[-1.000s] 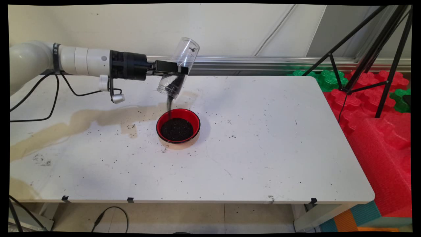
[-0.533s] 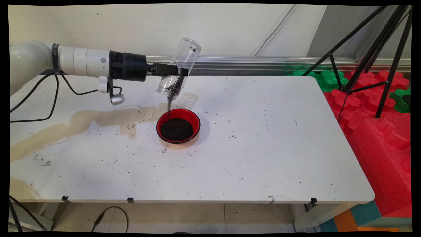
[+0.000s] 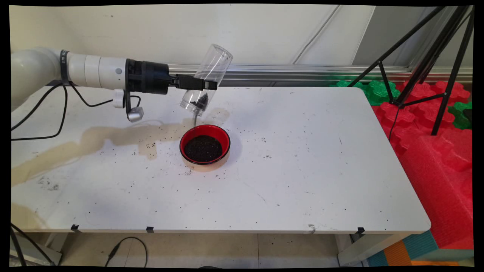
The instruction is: Pour the black seasoning powder in the red bowl
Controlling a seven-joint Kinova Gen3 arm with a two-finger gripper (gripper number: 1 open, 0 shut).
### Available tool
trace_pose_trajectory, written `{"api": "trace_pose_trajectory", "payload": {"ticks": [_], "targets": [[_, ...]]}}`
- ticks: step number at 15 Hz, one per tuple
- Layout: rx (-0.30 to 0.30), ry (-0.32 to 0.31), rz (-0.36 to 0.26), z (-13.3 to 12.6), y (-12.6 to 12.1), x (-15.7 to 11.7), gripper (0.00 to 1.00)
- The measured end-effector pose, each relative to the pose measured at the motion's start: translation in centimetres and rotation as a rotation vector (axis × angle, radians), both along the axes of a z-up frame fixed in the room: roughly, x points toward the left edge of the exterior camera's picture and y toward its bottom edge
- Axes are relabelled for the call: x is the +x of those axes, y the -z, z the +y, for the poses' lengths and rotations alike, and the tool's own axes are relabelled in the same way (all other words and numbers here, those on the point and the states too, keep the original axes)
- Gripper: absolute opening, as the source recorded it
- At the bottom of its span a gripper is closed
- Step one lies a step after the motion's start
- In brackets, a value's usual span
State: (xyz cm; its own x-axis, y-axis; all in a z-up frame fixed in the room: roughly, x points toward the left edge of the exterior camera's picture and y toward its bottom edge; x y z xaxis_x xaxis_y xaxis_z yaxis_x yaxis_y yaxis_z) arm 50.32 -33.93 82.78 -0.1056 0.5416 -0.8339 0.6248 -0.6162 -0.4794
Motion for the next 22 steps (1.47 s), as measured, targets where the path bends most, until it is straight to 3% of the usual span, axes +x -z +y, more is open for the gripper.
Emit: {"api": "trace_pose_trajectory", "payload": {"ticks": [22], "targets": [[-0.116,0.069,-0.090,0.37,-0.14,-0.12,0.00]]}}
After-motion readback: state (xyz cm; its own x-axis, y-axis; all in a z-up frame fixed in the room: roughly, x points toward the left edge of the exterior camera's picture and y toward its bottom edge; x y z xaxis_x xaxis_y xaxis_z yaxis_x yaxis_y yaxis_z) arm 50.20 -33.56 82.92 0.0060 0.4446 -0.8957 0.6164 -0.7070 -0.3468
